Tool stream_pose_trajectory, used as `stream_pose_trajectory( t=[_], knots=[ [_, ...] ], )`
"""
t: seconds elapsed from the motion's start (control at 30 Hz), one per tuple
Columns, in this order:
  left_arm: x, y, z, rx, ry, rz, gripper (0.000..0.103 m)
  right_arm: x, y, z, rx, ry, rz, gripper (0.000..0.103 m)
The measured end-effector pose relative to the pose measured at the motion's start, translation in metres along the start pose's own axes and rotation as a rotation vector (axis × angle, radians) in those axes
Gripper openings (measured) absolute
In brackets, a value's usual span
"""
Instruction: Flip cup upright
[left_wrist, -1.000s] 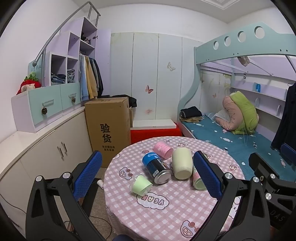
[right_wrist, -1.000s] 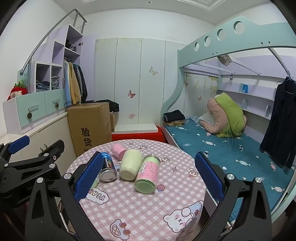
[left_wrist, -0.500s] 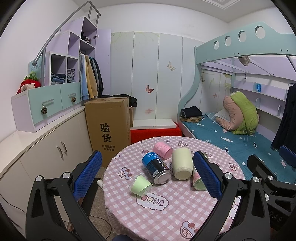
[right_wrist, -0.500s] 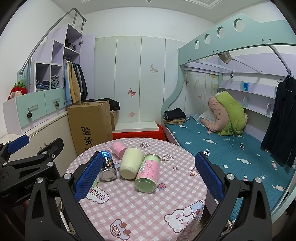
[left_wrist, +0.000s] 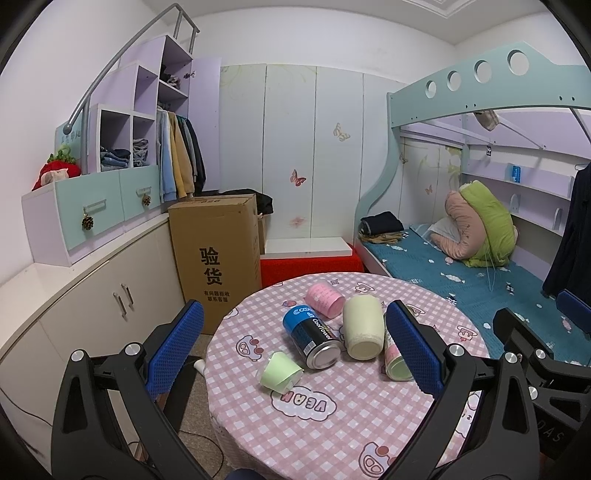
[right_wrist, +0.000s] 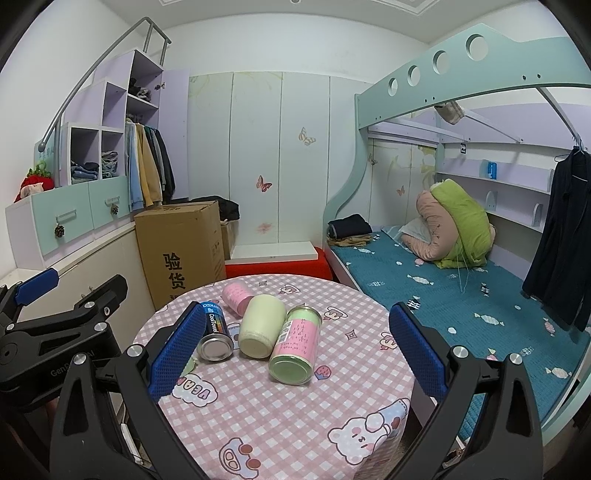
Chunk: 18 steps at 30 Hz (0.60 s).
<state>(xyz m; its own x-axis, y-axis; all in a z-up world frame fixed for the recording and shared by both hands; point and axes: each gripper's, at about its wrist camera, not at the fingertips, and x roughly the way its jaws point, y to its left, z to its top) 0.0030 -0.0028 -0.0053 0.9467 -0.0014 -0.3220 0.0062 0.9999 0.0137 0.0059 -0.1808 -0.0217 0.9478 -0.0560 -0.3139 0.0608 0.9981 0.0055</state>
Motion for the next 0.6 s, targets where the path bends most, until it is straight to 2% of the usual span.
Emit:
stream_pose_trajectory(
  t=[0.23,0.6],
  knots=[
    [0.0,0.0,0.0,0.0,0.001,-0.004,0.098,0.0,-0.001,0.0,0.002,0.0,-0.001,0.096],
    [0.025,-0.011,0.004,0.018,0.029,-0.005,0.098,0.017,-0.014,-0.001,0.022,0.026,0.0,0.096]
  ],
)
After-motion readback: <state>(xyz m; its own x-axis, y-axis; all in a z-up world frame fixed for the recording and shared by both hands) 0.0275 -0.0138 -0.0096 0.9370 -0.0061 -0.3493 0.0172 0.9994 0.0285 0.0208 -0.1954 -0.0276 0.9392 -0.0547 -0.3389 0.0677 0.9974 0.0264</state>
